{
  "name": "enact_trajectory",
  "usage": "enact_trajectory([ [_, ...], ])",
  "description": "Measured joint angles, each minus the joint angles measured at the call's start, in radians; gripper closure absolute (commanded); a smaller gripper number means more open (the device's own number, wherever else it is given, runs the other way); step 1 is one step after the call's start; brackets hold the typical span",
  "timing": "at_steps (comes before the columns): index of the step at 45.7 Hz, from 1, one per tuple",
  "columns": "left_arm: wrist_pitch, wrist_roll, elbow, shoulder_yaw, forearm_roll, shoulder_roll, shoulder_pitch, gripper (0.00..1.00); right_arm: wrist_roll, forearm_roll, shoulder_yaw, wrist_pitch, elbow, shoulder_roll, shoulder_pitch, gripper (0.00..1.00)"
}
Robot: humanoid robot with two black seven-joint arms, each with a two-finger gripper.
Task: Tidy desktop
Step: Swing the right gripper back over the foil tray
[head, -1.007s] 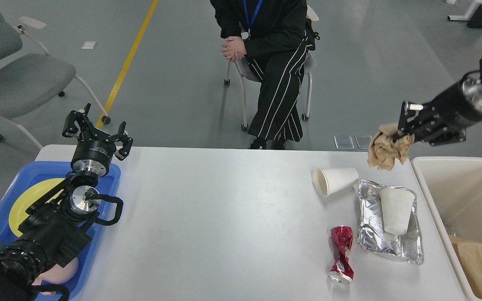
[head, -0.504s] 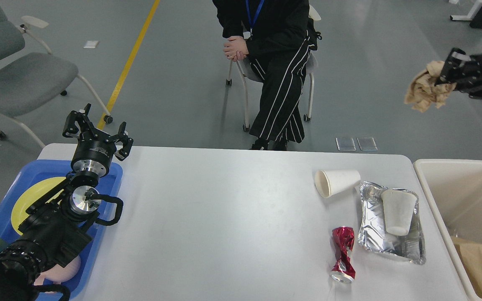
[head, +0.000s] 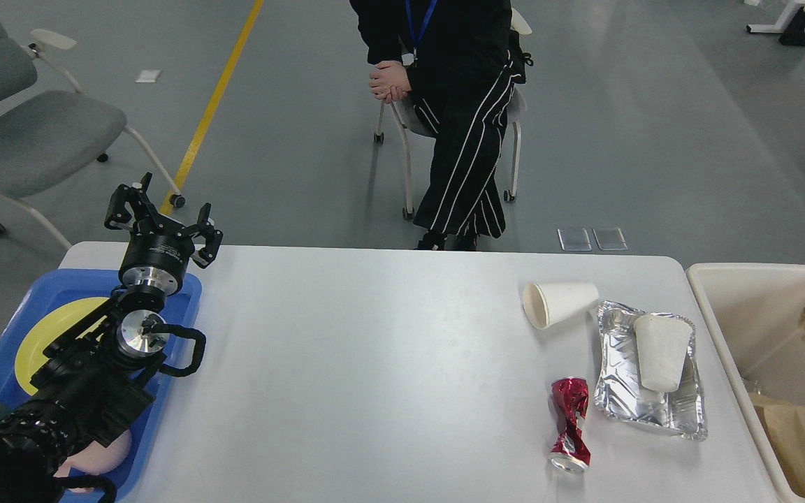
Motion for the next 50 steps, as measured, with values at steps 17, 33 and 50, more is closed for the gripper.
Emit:
enact_trajectory([
  [17, 0.000, 0.000, 0.000, 0.000, 0.000, -0.001, 0.000, 0.04, 0.003, 0.000, 0.004, -0.009, -0.237, 0.131, -0.102, 0.00],
  [33, 0.000, -0.001, 0.000, 0.000, 0.000, -0.001, 0.000, 0.04, 0.003, -0.040, -0.124, 0.014, -0.222, 0.255, 0.135, 0.00],
  [50, 0.000, -0.001, 0.000, 0.000, 0.000, 0.000, 0.000, 0.04, -0.005, -0.038, -0.344, 0.498, -0.097, 0.405, 0.490, 0.00],
])
